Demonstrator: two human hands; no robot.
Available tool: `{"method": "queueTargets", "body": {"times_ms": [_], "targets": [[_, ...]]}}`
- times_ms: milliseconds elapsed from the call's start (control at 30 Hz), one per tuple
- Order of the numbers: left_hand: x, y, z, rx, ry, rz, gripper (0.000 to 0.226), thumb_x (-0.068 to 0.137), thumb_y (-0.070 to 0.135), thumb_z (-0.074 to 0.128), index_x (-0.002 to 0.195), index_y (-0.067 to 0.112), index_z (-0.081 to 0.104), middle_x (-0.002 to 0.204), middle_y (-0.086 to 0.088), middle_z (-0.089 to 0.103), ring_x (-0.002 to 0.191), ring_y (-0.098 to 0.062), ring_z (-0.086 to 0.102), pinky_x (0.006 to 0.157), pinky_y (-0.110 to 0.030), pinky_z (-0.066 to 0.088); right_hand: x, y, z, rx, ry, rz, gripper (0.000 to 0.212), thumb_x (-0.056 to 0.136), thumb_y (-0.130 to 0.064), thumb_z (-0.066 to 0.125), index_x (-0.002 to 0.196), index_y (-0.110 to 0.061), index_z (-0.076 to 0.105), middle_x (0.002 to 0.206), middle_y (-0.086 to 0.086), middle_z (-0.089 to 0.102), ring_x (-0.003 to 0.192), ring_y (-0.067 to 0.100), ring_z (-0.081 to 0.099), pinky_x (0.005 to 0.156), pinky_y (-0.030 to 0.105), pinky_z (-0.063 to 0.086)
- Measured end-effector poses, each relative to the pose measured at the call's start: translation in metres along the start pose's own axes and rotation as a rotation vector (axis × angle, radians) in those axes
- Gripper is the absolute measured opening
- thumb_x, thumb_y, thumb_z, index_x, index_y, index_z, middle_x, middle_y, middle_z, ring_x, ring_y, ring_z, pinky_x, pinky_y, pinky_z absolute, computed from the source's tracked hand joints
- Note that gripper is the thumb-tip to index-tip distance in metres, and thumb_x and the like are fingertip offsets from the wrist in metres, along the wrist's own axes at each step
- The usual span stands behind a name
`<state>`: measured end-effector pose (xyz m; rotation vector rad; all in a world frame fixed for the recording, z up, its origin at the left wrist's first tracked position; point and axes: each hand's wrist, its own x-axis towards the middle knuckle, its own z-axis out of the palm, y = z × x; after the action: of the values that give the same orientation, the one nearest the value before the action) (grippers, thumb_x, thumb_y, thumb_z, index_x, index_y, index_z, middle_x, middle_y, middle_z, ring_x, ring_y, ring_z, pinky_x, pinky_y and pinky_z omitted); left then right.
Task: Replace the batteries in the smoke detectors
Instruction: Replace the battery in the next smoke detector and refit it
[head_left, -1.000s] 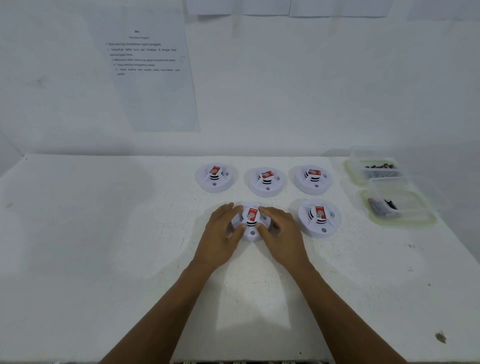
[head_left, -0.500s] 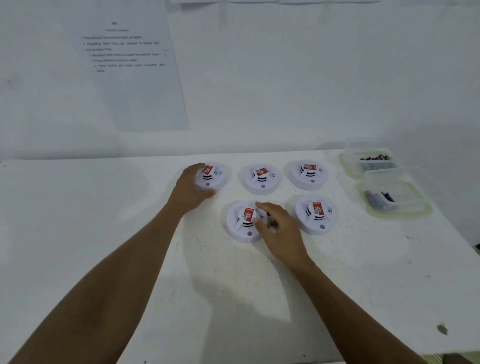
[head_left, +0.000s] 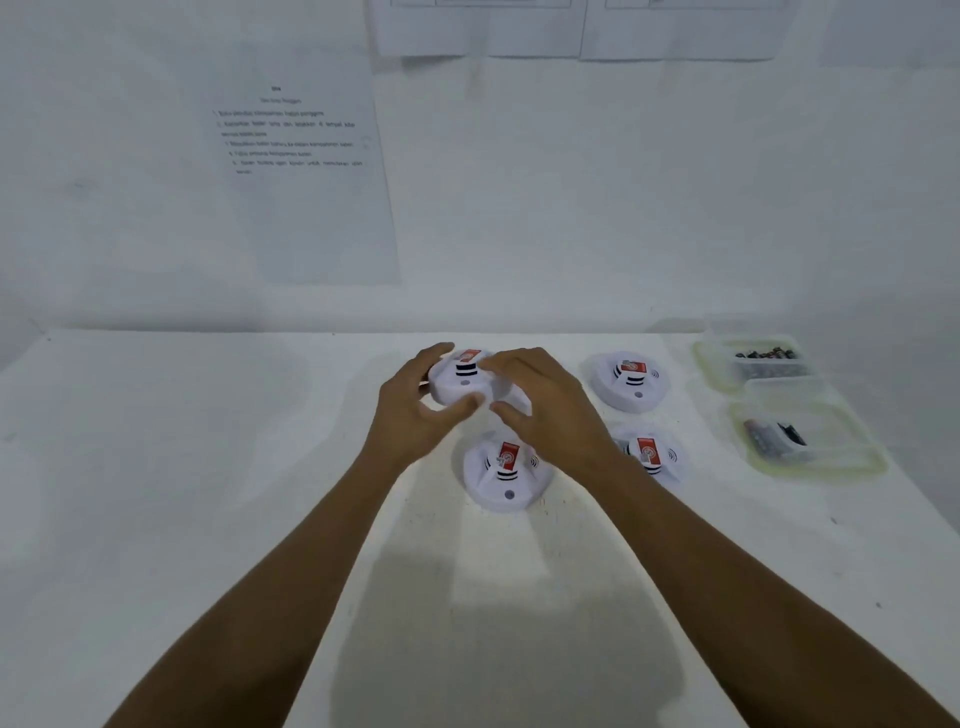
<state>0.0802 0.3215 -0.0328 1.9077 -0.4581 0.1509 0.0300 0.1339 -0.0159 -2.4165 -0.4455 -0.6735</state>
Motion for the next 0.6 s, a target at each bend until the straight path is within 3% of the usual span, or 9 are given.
{"method": "queueTargets", "body": {"times_ms": [100,233,333,433,533,600], "targets": [[-0.007,0.01,0.005,-0.088,0.033,-0.052,0.062,0.08,0.032,0.078,0.135,0.021,0.052,0.121,0.006,0.064,0.109,-0.003,0.061,0.088,-0.015,0.05,-0.001,0.0,-0.009,0.046,0.073,0.055,0.043,0.083,-0.016,0.076,0.124,-0.012,0.064,0.117,0.005,0.069,0.102,0.017,0.064,0.09,0.032,0.054],[-0.016,0.013,0.008,-0.119,-0.066,-0.038,0.082,0.076,0.033,0.081,0.145,0.02,0.04,0.142,0.01,0.05,0.129,-0.001,0.048,0.106,-0.022,0.043,-0.004,0.001,-0.027,0.3,0.127,0.277,0.049,0.086,-0.013,0.073,0.133,-0.02,0.058,0.115,0.0,0.065,0.084,0.011,0.07,0.076,0.017,0.056],[-0.017,0.017,0.015,-0.095,-0.146,0.006,0.106,0.065,0.04,0.087,0.151,0.027,0.026,0.151,0.017,0.038,0.135,0.003,0.038,0.109,-0.022,0.039,-0.007,0.004,-0.037,0.468,0.111,0.436,0.049,0.089,-0.011,0.069,0.135,-0.026,0.058,0.116,0.0,0.064,0.078,0.022,0.072,0.076,0.027,0.059],[-0.015,0.023,0.026,-0.077,-0.178,0.046,0.116,0.06,0.035,0.09,0.152,0.029,0.019,0.147,0.028,0.032,0.136,0.008,0.033,0.105,-0.01,0.035,-0.011,0.003,-0.045,0.685,0.033,0.582,0.046,0.087,-0.008,0.07,0.128,-0.028,0.063,0.112,0.007,0.063,0.089,0.029,0.072,0.078,0.039,0.061],[-0.011,0.03,0.031,-0.074,-0.171,0.054,0.109,0.056,0.036,0.089,0.146,0.034,0.026,0.138,0.034,0.036,0.128,0.015,0.037,0.099,-0.005,0.035,-0.016,-0.002,-0.053,0.808,0.032,0.654,0.03,0.088,-0.01,0.07,0.114,-0.024,0.068,0.106,0.013,0.066,0.085,0.028,0.073,0.074,0.043,0.062],[-0.01,0.034,0.031,-0.05,-0.175,0.082,0.097,0.057,0.036,0.087,0.136,0.041,0.031,0.132,0.033,0.042,0.123,0.015,0.043,0.096,-0.006,0.038,-0.019,-0.003,-0.056,0.715,0.043,0.643,0.018,0.088,-0.017,0.071,0.104,-0.024,0.067,0.101,0.005,0.071,0.086,0.022,0.072,0.074,0.038,0.062]]}}
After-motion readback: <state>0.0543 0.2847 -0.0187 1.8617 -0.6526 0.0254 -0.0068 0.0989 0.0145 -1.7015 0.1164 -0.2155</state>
